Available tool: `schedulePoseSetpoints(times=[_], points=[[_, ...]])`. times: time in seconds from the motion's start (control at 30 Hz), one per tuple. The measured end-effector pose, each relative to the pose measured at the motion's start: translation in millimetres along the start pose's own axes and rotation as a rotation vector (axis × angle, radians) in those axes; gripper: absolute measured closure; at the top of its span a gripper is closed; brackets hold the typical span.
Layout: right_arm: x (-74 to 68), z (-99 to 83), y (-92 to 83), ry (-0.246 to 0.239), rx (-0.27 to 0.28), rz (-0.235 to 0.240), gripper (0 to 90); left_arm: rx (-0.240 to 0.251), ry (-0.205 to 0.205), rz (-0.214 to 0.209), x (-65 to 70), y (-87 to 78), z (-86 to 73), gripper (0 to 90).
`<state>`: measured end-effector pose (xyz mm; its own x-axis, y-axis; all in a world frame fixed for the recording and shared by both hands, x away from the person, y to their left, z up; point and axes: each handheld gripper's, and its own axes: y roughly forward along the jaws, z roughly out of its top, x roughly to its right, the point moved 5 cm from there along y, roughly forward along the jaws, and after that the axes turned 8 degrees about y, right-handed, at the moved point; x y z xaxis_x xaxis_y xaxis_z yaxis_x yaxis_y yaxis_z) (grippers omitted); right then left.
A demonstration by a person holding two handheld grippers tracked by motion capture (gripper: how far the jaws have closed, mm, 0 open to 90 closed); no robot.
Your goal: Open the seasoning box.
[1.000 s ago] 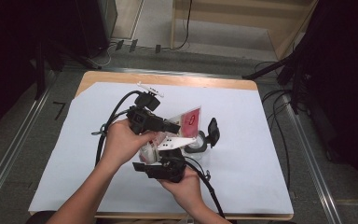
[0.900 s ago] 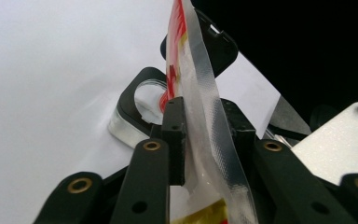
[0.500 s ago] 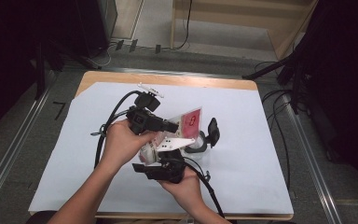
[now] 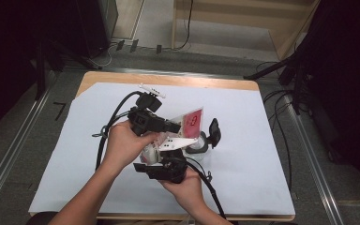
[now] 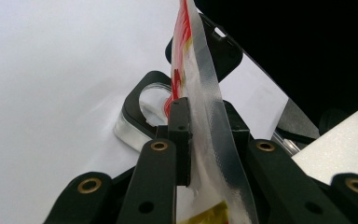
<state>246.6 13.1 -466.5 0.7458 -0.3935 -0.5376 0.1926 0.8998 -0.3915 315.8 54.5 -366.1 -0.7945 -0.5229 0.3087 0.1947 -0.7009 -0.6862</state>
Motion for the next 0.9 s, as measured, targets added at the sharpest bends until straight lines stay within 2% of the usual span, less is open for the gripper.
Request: schedulePoseSetpoints(times=[0.33, 0.67, 0.9], points=[[-3.5, 1.4, -1.9, 0.002, 0.005, 0.005, 61.7, 0.017, -0.016, -0.011, 2.6, -1.5, 1.3, 79.8], [-5.0, 1.4, -1.6, 0.000, 0.002, 0.007, 61.2, 0.006, -0.008, -0.001, 2.9, -2.2, 1.0, 80.0], [-3.3, -0.1, -0.5, 0.003, -0.005, -0.001, 61.1, 0.013, -0.025, -0.017, 0.4, 0.4, -0.2, 80.4]])
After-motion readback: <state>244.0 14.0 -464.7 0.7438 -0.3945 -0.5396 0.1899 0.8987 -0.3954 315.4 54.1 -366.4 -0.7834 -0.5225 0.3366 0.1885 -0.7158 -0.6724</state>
